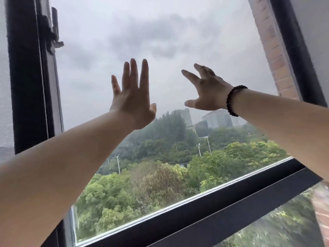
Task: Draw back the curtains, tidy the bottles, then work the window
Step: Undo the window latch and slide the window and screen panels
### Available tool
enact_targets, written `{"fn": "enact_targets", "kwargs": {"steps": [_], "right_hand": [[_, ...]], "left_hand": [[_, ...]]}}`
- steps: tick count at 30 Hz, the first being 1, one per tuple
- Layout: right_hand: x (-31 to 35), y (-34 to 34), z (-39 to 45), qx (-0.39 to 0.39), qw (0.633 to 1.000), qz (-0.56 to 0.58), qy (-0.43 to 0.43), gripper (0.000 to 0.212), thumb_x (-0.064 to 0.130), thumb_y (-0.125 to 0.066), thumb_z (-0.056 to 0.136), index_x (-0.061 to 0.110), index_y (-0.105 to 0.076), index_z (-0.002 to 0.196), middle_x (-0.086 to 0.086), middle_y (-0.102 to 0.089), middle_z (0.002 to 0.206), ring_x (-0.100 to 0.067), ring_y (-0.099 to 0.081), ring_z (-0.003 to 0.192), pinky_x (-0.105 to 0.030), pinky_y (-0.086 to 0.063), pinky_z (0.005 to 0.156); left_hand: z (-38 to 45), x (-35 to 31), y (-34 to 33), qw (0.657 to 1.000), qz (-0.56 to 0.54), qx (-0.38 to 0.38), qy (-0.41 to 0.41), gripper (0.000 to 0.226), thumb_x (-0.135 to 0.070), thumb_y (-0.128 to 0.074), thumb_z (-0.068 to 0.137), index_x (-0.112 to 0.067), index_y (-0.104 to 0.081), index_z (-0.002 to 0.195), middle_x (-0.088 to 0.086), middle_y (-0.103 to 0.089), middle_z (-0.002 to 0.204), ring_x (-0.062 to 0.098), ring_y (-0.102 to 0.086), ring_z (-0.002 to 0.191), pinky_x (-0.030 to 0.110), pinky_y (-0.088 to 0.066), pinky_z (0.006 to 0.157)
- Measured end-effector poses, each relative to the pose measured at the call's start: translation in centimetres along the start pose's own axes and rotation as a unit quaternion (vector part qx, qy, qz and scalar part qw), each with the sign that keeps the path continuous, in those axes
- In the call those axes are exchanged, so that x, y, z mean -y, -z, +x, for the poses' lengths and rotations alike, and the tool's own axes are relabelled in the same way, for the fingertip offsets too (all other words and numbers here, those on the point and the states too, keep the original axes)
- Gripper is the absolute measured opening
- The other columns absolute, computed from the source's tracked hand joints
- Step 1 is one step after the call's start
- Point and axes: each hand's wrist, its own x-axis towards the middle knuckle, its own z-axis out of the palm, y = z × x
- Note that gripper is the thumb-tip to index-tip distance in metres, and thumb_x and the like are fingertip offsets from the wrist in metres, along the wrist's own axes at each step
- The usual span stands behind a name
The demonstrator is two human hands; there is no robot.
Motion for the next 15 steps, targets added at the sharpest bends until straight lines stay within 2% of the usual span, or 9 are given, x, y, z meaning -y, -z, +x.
{"fn": "enact_targets", "kwargs": {"steps": [6, 15], "right_hand": [[-8.3, -1.2, -0.4, 0.024, 0.999, -0.017, -0.023, 0.100, 0.058, -0.062, 0.079, 0.030, 0.003, 0.151, -0.007, 0.009, 0.159, -0.024, 0.005, 0.146, -0.045, -0.015, 0.117], [-21.5, -2.9, -0.4, 0.055, 0.998, -0.026, -0.031, 0.109, 0.061, -0.067, 0.074, 0.032, 0.006, 0.150, -0.005, 0.012, 0.159, -0.022, 0.008, 0.146, -0.042, -0.016, 0.118]], "left_hand": [[3.4, -6.1, -3.6, 0.999, -0.002, 0.032, -0.017, 0.102, -0.049, -0.052, 0.092, -0.015, 0.024, 0.152, 0.015, 0.028, 0.159, 0.029, 0.026, 0.147, 0.059, 0.005, 0.119], [7.0, -18.4, -10.8, 0.997, -0.024, 0.036, -0.069, 0.102, -0.056, -0.049, 0.091, -0.018, 0.024, 0.152, 0.014, 0.036, 0.155, 0.029, 0.034, 0.144, 0.062, 0.011, 0.116]]}}
